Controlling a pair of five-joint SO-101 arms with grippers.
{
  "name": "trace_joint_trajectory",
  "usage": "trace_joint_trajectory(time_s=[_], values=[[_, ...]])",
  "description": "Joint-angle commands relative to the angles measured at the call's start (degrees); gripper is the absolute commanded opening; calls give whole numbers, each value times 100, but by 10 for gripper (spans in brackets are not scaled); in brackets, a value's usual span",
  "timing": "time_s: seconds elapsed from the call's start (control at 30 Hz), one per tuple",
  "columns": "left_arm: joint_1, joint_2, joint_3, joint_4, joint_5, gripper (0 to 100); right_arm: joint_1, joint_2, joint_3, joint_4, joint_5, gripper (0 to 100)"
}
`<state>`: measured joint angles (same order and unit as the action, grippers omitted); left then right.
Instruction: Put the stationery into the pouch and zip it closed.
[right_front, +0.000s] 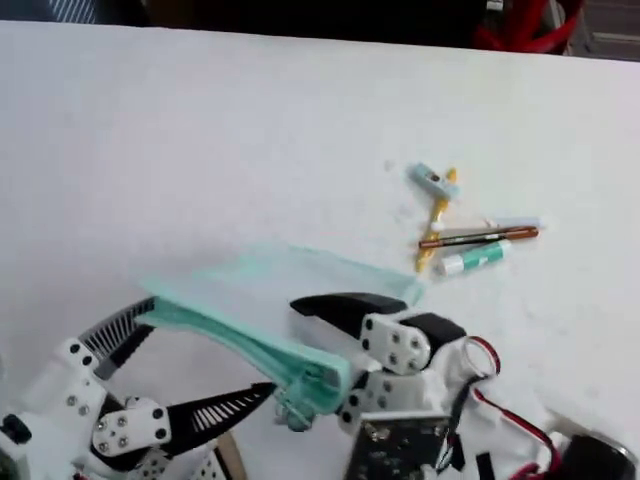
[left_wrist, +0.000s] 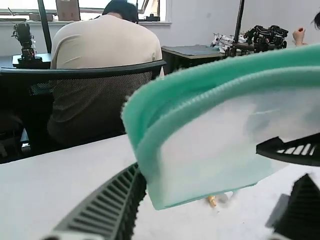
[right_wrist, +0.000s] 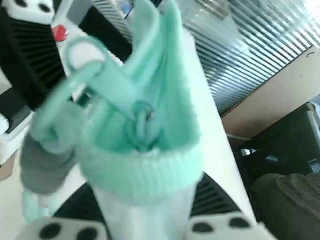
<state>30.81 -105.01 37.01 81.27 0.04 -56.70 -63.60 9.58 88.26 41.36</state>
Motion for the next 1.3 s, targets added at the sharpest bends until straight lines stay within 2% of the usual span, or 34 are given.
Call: trace_joint_trajectory(time_s=[0.0,0.1,0.3,0.43,0.5,0.7,0.77,0.9,1.17,1.27], values=[[215,13,-123,0,-97,416,-356,119,-615,549,211,19],[215,13,-70,0,-105,418,-945,277,-1073,1051,457,19],[215,13,-290,0,-132,418,-866,787,-1547,1042,492,19],[207,13,-273,-9,-782,415,-866,1024,-2031,1042,492,19],[-66,13,-264,-9,-949,415,-866,1042,-2224,1051,475,19],[-1455,13,-281,-53,-985,419,-866,1051,-2057,1051,484,19],[-1613,13,-273,-141,-958,419,-919,1103,-1952,1042,492,19],[-1376,13,-264,-413,-949,419,-1226,1235,-1785,1015,492,19],[365,22,44,-422,-993,414,-1200,1789,-1811,567,492,19],[470,22,431,-510,-1002,355,-892,1824,-1811,391,440,19]])
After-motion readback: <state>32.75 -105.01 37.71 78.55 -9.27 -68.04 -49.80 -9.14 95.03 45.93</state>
